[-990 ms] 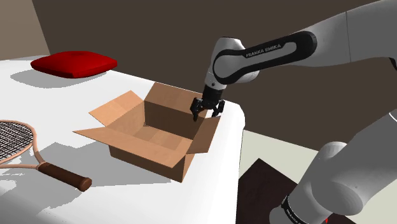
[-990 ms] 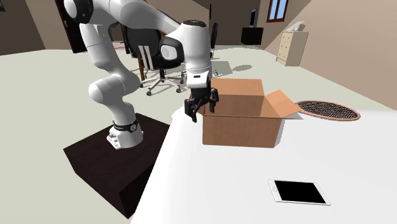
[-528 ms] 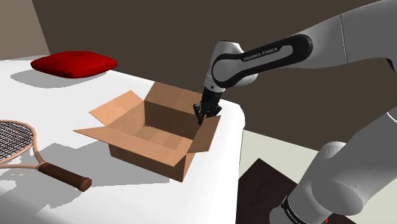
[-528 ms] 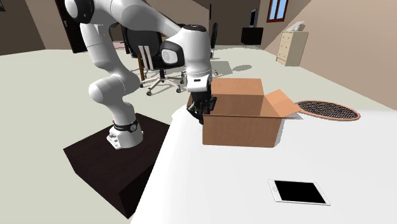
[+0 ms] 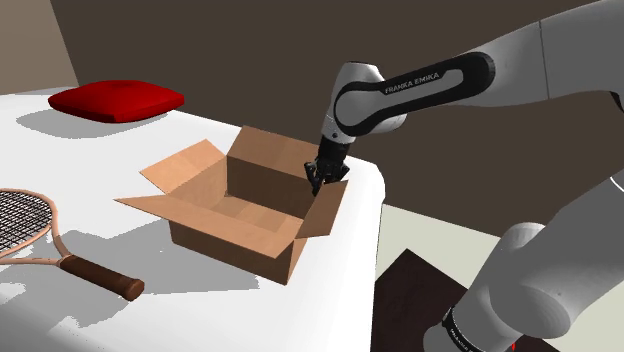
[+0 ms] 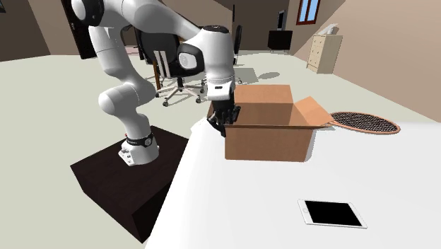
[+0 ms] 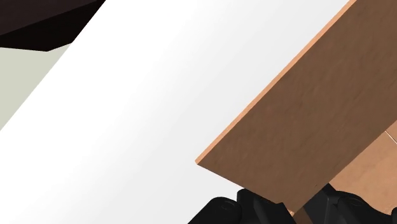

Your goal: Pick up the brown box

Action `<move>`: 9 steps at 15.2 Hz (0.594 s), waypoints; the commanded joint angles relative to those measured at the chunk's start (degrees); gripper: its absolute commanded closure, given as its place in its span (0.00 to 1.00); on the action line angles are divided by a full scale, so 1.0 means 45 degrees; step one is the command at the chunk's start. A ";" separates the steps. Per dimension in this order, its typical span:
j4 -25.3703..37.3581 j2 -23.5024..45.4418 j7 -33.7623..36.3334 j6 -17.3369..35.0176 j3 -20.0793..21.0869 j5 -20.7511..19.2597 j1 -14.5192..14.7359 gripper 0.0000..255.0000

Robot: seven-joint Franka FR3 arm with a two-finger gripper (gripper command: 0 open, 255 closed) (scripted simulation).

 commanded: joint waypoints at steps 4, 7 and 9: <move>0.0590 -0.0303 0.0120 -0.0885 -0.0015 -0.0084 -0.0027 1.00; 0.0958 -0.0470 0.0192 -0.1416 -0.0022 -0.0128 -0.0039 1.00; 0.1215 -0.0566 0.0238 -0.1767 -0.0027 -0.0155 -0.0046 1.00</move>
